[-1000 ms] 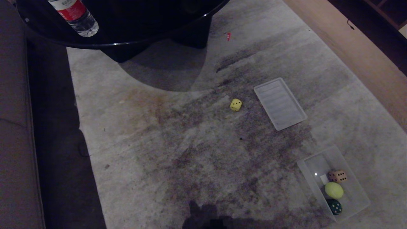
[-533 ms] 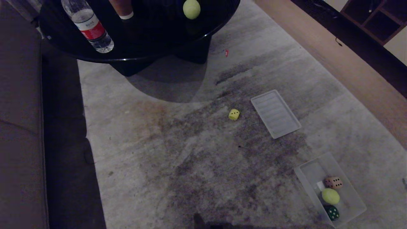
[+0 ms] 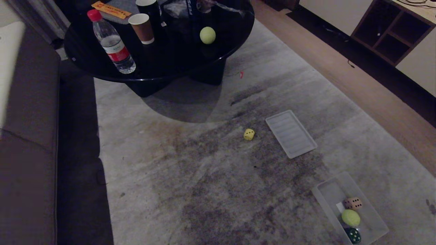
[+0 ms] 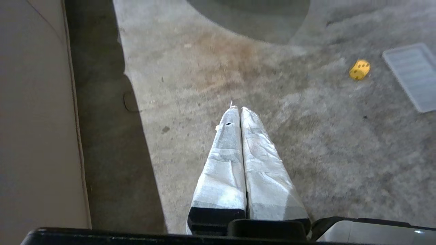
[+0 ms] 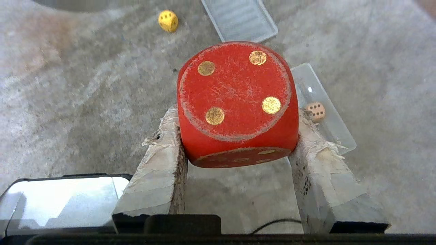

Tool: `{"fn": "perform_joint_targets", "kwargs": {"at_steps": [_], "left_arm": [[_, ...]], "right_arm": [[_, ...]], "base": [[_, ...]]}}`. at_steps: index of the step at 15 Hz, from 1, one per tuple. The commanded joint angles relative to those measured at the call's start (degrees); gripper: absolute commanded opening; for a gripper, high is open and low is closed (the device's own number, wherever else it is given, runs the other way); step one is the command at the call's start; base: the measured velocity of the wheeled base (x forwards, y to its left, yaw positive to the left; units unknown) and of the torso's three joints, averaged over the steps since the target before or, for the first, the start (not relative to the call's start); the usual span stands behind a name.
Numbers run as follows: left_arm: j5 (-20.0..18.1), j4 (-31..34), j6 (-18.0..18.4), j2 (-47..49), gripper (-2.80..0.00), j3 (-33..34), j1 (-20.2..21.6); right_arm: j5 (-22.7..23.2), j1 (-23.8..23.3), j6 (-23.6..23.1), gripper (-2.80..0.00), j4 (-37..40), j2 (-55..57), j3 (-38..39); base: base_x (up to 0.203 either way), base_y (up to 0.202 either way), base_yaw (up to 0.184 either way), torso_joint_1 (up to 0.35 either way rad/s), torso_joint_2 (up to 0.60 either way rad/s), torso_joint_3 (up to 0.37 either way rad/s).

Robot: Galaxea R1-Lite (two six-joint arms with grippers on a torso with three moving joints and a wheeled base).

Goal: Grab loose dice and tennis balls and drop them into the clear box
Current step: Put the toys in the box

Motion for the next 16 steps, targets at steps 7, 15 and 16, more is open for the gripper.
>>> {"fn": "perform_joint_targets", "kwargs": {"at_steps": [7,15,16], "left_arm": [[0.03,-0.03,-0.04,0.06,-2.8,0.09,0.0],[0.03,-0.03,-0.04,0.06,-2.8,0.09,0.0],[0.03,-0.03,-0.04,0.06,-2.8,0.09,0.0]], "right_arm": [[0.0,0.02,0.01,-2.8,0.07,0.1,0.0],[0.0,0.02,0.01,-2.8,0.07,0.1,0.0],[0.0,0.02,0.01,-2.8,0.07,0.1,0.0]], "base": [[0.0,0.0,0.0,0.002,0.0,0.202],[0.0,0.0,0.0,0.002,0.0,0.203],[0.0,0.0,0.0,0.004,0.0,0.195]]}}
